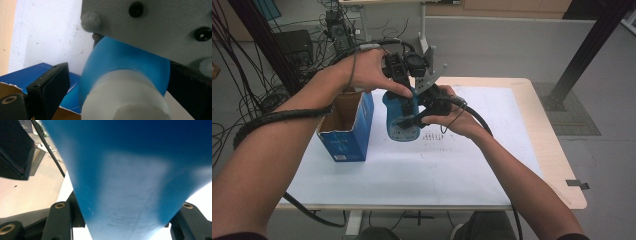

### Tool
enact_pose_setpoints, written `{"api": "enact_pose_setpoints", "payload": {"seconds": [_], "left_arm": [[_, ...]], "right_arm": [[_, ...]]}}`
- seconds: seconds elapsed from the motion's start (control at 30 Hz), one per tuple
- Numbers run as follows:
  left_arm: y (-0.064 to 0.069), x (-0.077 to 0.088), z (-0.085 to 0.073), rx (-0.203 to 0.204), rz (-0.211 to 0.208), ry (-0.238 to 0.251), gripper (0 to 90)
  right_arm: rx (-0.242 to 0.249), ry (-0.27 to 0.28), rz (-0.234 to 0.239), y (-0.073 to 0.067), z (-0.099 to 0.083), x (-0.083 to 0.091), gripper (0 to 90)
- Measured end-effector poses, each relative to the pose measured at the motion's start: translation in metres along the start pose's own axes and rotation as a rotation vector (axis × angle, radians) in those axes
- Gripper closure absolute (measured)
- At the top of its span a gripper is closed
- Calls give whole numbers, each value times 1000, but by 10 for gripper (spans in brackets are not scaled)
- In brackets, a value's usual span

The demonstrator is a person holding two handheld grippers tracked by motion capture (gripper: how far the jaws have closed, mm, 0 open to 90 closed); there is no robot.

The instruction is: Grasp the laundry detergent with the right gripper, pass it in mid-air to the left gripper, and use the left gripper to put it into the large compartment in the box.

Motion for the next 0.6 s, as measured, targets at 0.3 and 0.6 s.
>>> {"api": "enact_pose_setpoints", "payload": {"seconds": [0.3,0.6], "left_arm": [[1,0,-1,0,-2,-6,67],[1,-2,-3,3,1,-4,67]], "right_arm": [[5,9,12,-2,1,-1,430],[5,5,5,-2,1,0,430]]}}
Point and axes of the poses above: each handheld gripper's, and its own axes: x roughly backward along the jaws, z roughly out of its top, y roughly to its right, the point moved 5 cm from there along -x, roughly forward along the jaws, and after that the axes turned 15 degrees about -z, right-handed, at the moved point
